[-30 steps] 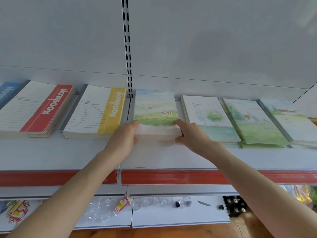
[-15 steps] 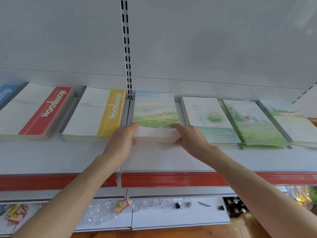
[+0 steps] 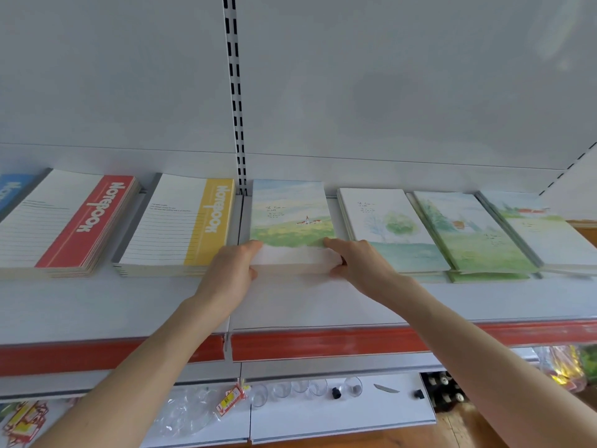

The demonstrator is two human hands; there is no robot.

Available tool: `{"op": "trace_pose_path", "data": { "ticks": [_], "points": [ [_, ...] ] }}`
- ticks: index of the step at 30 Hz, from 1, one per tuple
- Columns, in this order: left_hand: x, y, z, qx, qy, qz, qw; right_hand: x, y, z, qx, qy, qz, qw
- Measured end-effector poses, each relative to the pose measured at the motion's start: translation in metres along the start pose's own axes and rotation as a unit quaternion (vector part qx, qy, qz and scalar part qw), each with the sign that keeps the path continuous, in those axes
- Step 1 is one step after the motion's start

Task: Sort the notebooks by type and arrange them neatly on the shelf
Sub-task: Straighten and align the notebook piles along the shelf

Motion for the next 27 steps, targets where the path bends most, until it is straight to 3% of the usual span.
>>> {"op": "trace_pose_path", "data": {
  "ticks": [10, 15, 27],
  "points": [
    [0.002, -0.001, -0.002, -0.003, -0.033, 0.017, 0.999, -0.006, 0.002, 0.0, 0.065, 0.022, 0.002, 0.998],
    [-0.003, -0.003, -0.001, -0.04, 0.001, 0.02, 0.999, -0.012, 0.003, 0.003, 0.109, 0.062, 0.009, 0.992],
    [0.002, 0.0, -0.007, 0.018, -0.004, 0.034, 0.999, -0.012, 0.001, 0.006, 0.097, 0.071, 0.013, 0.993]
  ]
}}
Point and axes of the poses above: each hand's wrist, its own x-axis towards the middle knuckle, its own z-axis out of the palm, y = z × x, the point moved 5 cm from there along x, towards the middle knuckle, and after that the axes turned 10 degrees about -y, right-handed, at the moved point
